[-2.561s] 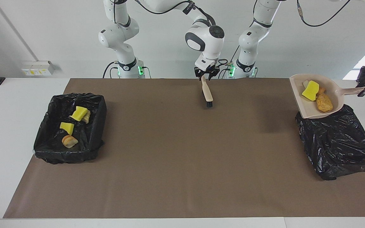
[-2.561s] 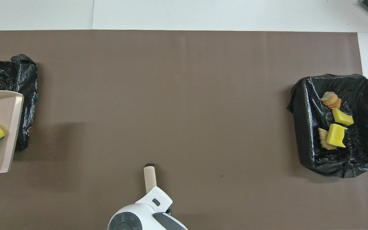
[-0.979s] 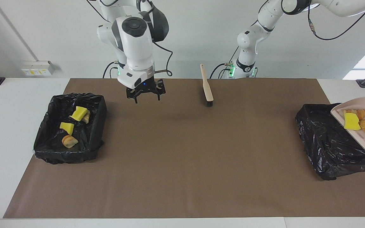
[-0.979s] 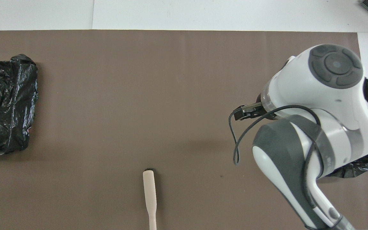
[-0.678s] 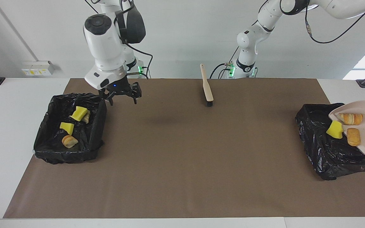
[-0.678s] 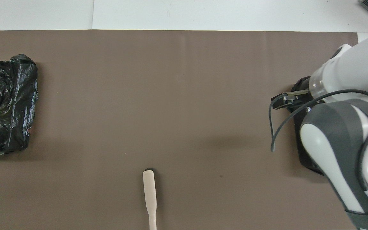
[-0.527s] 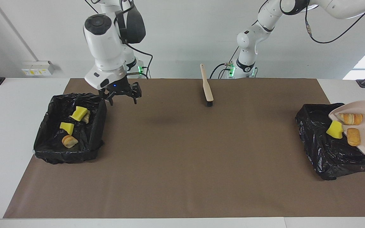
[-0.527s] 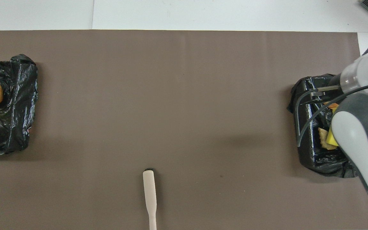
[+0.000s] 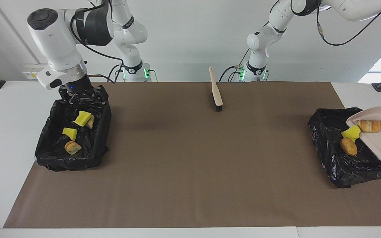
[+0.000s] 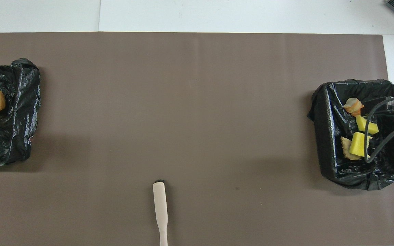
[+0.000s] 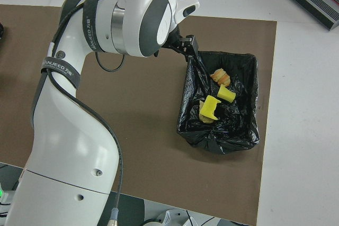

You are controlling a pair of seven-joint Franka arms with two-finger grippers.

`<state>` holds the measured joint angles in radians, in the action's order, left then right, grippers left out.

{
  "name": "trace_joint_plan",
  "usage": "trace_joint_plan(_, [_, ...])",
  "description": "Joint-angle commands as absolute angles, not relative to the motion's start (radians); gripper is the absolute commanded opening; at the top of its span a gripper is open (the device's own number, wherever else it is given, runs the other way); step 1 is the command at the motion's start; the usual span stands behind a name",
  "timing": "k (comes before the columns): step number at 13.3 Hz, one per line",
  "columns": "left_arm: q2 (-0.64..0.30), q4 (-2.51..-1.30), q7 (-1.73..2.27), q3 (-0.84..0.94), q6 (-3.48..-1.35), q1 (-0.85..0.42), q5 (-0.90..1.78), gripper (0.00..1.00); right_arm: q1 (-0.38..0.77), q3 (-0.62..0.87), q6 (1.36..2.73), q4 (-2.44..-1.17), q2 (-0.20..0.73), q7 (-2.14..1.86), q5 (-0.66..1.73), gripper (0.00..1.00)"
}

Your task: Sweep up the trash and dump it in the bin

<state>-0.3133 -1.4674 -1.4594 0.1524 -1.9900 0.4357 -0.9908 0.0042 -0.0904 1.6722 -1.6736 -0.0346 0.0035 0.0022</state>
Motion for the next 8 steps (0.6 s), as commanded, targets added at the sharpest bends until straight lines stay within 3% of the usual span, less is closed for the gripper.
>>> trace_joint_plan(1, [-0.282,-1.5,-1.433,0.17,-1.996,0.42,-1.092,0.0,-0.008,-0.074,1.664,-1.69,-0.052,-0.011,0.009,1.0])
trace_joint_plan(8, [-0.242,-1.465,-1.422,0.253,-1.902,0.419,-1.189,0.0,-0.005,-0.072,1.664,-1.689,-0.052,-0.008,0.021,1.0])
